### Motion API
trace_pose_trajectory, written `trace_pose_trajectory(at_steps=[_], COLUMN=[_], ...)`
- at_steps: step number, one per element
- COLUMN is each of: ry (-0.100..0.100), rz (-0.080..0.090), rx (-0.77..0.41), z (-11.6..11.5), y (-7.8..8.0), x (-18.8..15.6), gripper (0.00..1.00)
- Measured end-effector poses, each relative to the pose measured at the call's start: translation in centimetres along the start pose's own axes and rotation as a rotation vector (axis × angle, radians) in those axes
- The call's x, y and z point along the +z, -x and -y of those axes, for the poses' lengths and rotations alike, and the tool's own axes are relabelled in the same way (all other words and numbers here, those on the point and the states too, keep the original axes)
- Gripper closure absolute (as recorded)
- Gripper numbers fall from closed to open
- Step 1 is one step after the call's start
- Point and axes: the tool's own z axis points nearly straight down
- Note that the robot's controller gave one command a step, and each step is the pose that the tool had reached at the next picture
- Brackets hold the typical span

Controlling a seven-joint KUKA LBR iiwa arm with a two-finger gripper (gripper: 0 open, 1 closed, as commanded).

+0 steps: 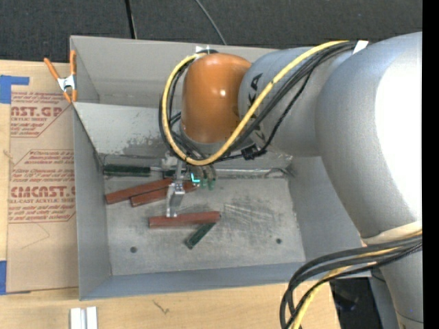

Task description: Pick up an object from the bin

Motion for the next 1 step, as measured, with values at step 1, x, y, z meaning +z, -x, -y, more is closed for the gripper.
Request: trace_pose_trajectory(at_steps=[1], ry=[0.001], rz=[0.007], rx=[0.001], z=[0.04], y=[0.22], x=[-0.42], gripper=[0.00])
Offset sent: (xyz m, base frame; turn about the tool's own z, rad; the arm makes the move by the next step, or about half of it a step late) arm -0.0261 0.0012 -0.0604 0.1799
